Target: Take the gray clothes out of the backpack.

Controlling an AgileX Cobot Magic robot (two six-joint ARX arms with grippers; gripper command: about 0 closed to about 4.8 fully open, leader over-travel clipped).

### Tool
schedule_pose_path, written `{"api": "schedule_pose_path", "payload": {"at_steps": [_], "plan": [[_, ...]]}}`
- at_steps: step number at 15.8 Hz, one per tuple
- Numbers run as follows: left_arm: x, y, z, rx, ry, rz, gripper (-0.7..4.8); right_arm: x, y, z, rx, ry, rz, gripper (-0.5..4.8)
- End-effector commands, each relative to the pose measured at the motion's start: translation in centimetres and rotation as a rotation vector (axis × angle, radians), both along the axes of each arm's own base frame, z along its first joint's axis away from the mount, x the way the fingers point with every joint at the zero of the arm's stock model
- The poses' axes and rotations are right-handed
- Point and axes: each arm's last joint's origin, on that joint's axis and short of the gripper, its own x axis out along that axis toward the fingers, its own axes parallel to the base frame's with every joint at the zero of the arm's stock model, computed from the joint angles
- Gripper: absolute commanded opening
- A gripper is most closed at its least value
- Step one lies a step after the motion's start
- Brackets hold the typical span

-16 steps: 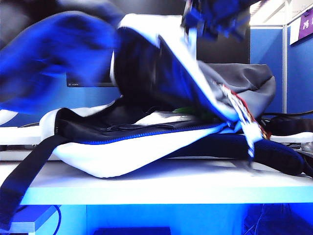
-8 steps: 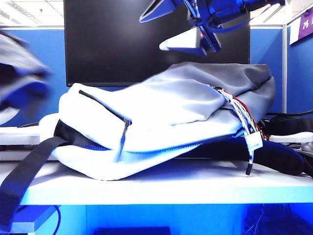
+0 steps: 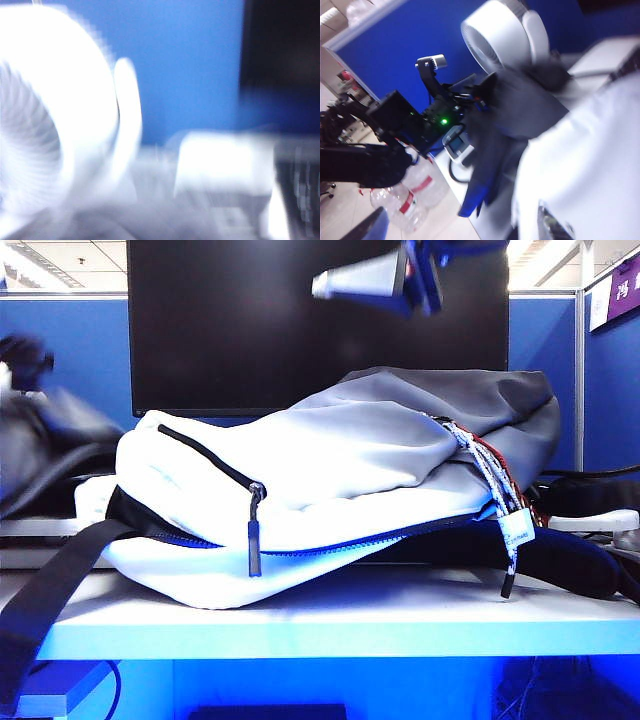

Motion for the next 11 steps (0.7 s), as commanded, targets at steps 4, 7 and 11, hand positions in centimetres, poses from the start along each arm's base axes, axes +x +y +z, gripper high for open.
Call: {"api": "schedule_pose_path", "payload": {"at_steps": [4, 7, 11], "plan": [[-4.1, -0.4, 6.1, -0.063, -0.098, -0.059, 4.79, -0.6, -1.6, 2.8, 0.079, -0.138, -0.039, 3.83], [-12.3, -1.8, 11.2, -0.092, -0.072, -0.327, -0.08, -2.0, -5.4, 5.7, 0.123, -0.247, -0.143, 2.94], [-22.7, -2.6, 13.7, -0.149, -0.152, -0.379, -0.06, -3.7, -8.2, 7.2, 0.105, -0.263, -0.224, -0.04]]}}
